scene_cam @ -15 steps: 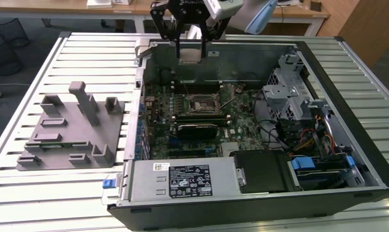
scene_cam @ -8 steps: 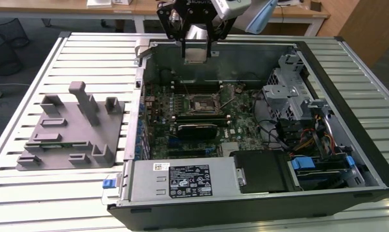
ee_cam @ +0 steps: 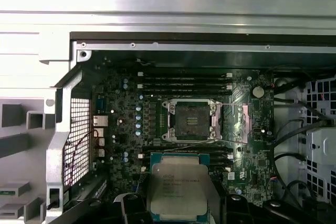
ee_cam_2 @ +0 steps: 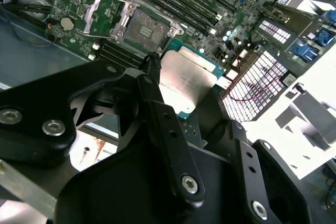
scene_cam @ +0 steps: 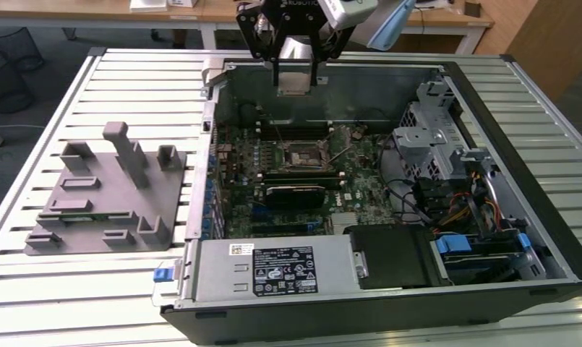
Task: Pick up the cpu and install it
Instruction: 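Pick up the cpu and move it towards the insertion slot, then place the cpu into insertion slot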
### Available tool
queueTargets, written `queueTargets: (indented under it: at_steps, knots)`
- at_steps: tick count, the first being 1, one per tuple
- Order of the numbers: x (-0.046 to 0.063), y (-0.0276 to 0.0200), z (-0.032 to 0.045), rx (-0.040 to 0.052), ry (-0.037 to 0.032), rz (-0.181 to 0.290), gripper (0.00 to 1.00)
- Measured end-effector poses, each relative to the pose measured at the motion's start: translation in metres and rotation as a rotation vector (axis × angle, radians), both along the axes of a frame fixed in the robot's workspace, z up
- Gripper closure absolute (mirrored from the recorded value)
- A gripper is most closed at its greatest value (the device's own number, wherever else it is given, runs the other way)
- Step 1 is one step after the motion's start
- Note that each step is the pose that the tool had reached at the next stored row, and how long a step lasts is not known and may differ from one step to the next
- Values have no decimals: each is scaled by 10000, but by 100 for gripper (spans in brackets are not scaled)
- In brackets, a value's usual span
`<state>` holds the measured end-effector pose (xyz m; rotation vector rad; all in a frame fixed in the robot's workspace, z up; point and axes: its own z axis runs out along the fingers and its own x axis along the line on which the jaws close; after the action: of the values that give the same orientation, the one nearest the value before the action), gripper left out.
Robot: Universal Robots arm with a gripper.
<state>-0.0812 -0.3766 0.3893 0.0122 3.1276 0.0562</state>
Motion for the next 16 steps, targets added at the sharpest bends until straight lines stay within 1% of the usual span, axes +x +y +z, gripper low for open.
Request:
queueTargets:
  at_steps: [11,13,16]
  knots:
    - [1,0,0,1,0,-51,48]
    - [2,1,-1,-6,-1,-204,48]
    - [1,2,-2,-13,-4,-592,48]
